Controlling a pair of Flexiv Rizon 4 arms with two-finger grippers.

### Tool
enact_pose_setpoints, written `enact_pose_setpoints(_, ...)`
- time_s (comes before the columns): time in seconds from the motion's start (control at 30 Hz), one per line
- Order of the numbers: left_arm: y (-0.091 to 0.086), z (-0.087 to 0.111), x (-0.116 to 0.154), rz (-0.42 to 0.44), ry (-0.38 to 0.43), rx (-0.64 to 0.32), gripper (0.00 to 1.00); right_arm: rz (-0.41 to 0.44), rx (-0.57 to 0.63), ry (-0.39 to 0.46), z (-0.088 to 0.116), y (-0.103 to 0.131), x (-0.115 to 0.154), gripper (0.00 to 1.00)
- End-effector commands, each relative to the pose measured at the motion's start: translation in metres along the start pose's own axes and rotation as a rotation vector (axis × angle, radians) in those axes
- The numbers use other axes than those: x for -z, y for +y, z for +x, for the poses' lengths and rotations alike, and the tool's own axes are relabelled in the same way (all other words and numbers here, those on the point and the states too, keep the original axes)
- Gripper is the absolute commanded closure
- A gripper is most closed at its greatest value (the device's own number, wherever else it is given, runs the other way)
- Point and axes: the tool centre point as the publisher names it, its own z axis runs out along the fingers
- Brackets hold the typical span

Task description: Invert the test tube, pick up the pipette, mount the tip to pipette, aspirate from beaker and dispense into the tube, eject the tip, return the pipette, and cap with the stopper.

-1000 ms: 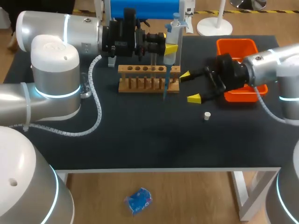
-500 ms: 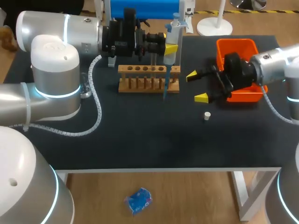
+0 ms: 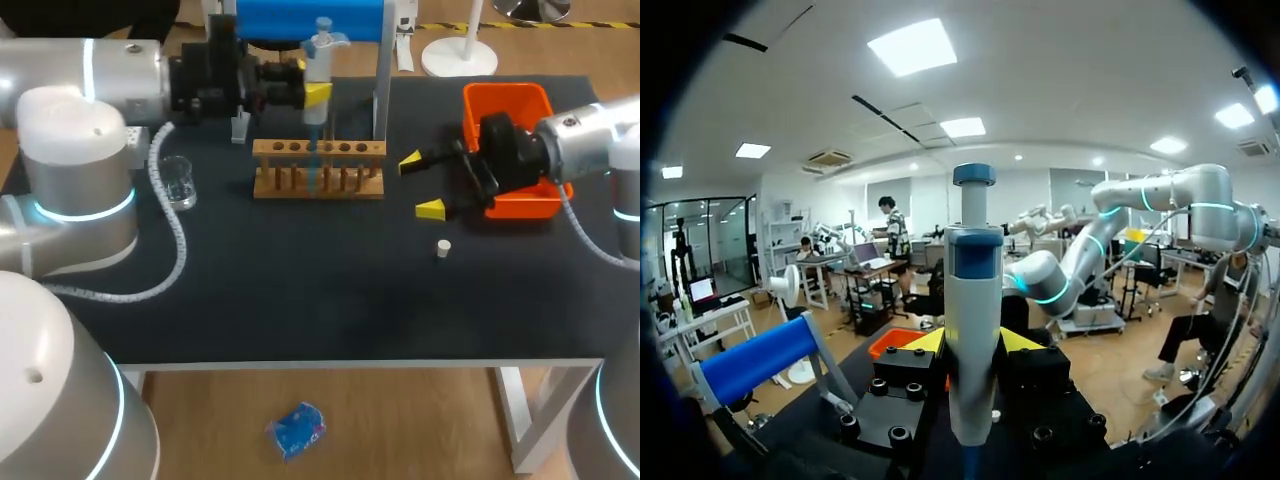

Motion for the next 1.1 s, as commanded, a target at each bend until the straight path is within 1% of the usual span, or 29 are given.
enact_pose_setpoints(0.03,0.003,0.002,0.047,0.001,-0.021,-0.013,1.0,-0.01,-0.014,-0.05,0.006,0.004,-0.014,0.0)
enact_pose_setpoints(0.13,0.006,-0.001,0.056,0.009,-0.032,-0.011,1.0,-0.008,-0.015,-0.047,0.009,0.006,-0.03,0.0)
enact_pose_setpoints(0.87,0.006,-0.001,0.056,0.009,-0.032,-0.011,1.0,0.0,-0.016,-0.051,0.009,0.004,-0.032,0.0)
enact_pose_setpoints(0.97,0.008,-0.016,0.077,0.03,-0.042,0.024,1.0,-0.002,-0.026,-0.065,0.008,0.002,-0.042,0.0)
enact_pose_setpoints(1.1,0.009,-0.03,0.108,0.045,-0.085,0.033,1.0,-0.001,-0.031,-0.069,0.003,0.0,-0.059,0.0)
